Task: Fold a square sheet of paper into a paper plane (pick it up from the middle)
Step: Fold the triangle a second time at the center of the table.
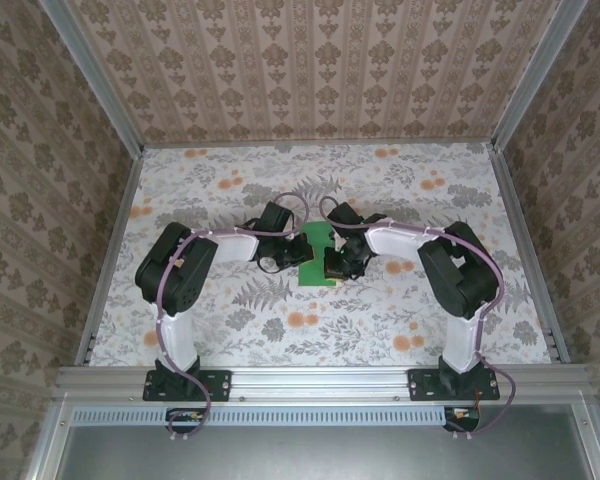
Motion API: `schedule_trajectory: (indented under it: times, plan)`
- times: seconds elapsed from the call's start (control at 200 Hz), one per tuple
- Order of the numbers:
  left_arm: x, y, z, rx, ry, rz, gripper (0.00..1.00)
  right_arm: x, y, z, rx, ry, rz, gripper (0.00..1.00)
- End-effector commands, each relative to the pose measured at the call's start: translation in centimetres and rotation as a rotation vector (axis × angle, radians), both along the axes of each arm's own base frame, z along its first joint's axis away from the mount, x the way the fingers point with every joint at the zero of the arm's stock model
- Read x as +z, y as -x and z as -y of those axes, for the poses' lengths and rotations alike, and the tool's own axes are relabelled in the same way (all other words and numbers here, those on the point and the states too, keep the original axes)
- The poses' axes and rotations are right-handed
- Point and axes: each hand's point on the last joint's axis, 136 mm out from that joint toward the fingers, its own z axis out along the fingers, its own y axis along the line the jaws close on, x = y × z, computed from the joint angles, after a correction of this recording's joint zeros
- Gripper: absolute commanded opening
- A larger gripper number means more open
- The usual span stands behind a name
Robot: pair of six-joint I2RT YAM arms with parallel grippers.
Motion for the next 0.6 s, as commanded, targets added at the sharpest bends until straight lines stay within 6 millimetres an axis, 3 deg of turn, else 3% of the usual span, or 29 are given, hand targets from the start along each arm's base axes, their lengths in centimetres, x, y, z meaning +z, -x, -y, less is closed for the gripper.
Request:
schedule_trajectory:
  times: [0.0, 0.26, 0.465, 0.595]
  plan:
    - [-6.3, 3.9, -4.8, 0.052, -0.224, -0.187, 0.00, -1.2, 3.6, 3.4, -0.003, 0.122, -0.108, 0.00]
    - [-6.1, 3.7, -4.1, 0.038, -0.192, -0.181, 0.00, -1.0, 5.2, 5.0, -0.006, 0.133, -0.095, 0.00]
    - [-5.2, 3.4, -3.4, 0.022, -0.160, -0.159, 0.00, 4.1, 1.3, 2.1, 0.000, -0.041, 0.122, 0.00]
    - [-4.8, 3.4, -3.5, 0.022, -0.158, -0.154, 0.00, 4.6, -0.8, -0.7, 0.012, -0.156, 0.154, 0.00]
